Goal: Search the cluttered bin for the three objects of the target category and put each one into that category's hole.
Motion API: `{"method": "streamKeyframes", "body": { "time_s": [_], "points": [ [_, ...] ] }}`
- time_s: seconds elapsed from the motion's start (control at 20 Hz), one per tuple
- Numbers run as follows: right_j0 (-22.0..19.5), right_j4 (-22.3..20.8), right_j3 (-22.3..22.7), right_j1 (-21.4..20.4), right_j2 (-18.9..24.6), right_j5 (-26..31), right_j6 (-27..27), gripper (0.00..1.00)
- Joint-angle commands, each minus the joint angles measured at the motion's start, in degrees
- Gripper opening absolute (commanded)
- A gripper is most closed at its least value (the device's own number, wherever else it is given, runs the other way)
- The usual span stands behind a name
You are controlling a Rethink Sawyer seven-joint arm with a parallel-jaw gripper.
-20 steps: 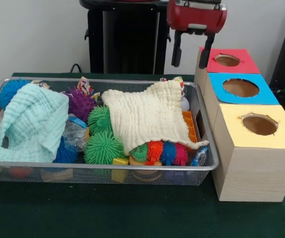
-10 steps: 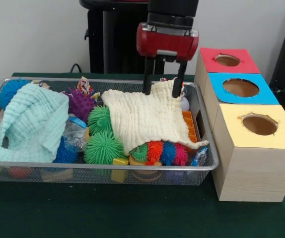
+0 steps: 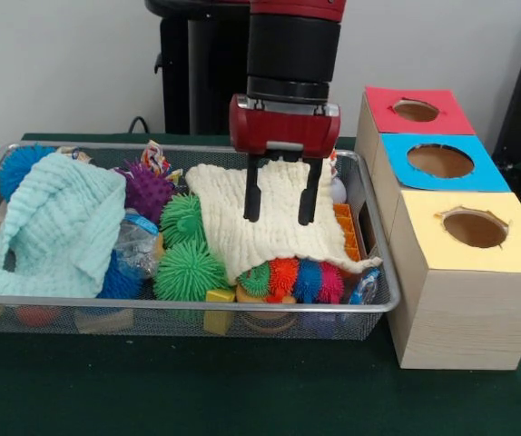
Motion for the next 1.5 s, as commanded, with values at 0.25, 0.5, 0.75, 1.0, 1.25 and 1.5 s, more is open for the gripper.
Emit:
{"method": "streamKeyframes", "body": {
  "time_s": [0.25, 0.5, 0.75, 1.0, 1.25, 1.5],
  "points": [
    [-0.21, -2.81, -1.78, 3.42, 9.05, -1.79, 4.1, 1.0],
    [1.03, -2.69, -2.65, 4.75, 8.61, -2.96, 5.42, 1.0],
    [0.96, -3.19, -2.5, 5.38, 8.99, -5.31, 5.84, 1.0],
    [0.09, -3.68, -1.86, 5.55, 10.12, -7.78, 6.08, 1.0],
    [-0.14, -3.76, -1.64, 6.17, 10.69, -10.17, 6.68, 1.0],
    [0.2, -3.39, -2.02, 6.97, 10.35, -11.68, 6.96, 1.0]
  ]
}}
